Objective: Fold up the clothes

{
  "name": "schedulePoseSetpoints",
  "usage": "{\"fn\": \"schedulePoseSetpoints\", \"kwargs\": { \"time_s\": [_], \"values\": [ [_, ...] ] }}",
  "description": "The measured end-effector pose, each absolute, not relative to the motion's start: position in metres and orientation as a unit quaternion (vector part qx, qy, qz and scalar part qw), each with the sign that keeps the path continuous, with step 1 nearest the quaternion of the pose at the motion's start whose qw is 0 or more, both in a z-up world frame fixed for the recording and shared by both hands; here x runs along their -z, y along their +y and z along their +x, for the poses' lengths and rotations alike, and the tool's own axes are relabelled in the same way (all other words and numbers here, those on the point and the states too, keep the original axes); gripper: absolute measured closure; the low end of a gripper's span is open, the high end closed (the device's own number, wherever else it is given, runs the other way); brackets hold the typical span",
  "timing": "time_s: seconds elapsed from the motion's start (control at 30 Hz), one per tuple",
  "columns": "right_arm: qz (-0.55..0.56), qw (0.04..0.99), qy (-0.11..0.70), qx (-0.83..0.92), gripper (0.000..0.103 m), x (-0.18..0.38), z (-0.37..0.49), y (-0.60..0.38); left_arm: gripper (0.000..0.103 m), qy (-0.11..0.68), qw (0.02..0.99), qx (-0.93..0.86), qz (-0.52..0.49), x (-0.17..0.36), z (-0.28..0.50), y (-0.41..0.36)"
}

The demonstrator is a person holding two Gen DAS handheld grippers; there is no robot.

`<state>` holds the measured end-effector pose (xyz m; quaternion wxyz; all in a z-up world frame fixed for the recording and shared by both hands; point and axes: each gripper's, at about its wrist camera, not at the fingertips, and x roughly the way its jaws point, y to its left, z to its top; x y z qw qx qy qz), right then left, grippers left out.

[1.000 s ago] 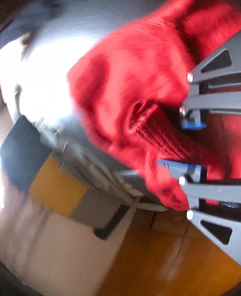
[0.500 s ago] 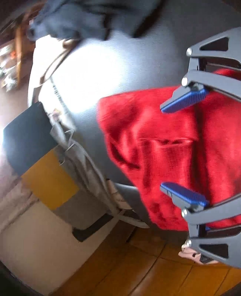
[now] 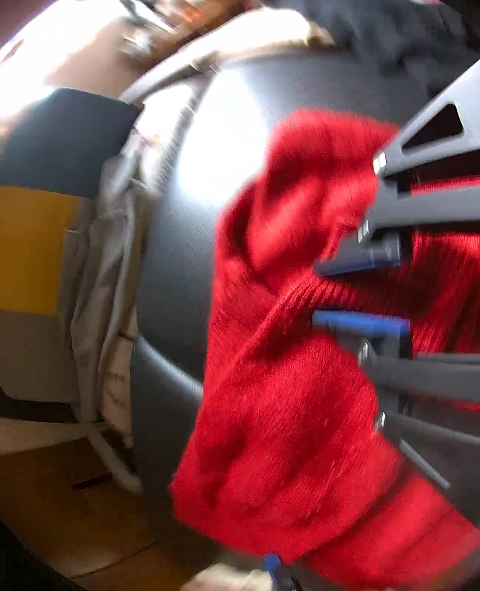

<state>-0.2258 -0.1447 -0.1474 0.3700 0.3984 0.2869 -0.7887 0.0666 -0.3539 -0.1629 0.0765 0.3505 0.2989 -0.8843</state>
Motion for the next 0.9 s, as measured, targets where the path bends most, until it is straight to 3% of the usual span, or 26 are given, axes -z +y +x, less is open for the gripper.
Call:
{"fn": "schedulePoseSetpoints", "kwargs": {
  "time_s": [0.07,0.27,0.47,0.57,0.67,0.9],
  "values": [
    [0.397,0.347,0.299,0.796,0.089,0.15,-0.232,-0.138,0.064,0.271,0.078,0.888,0.363,0.174,0.069,-0.341],
    [0.411,0.335,0.25,0.81,0.088,0.149,-0.24,-0.108,0.062,0.314,0.089,0.884,0.335,0.158,0.079,-0.355],
    [0.396,0.423,0.207,0.788,0.086,0.125,-0.186,-0.11,0.059,0.264,0.135,0.902,0.314,0.127,0.063,-0.357],
    [0.403,0.451,0.211,0.768,0.086,0.13,-0.156,-0.119,0.059,0.263,0.163,0.888,0.341,0.134,0.056,-0.361],
    [0.439,0.409,0.219,0.769,0.085,0.157,-0.152,-0.113,0.059,0.261,0.176,0.871,0.377,0.156,0.062,-0.356],
    [0.411,0.425,0.165,0.789,0.085,0.167,-0.14,-0.071,0.059,0.242,0.186,0.885,0.352,0.179,0.071,-0.339]
  ]
}}
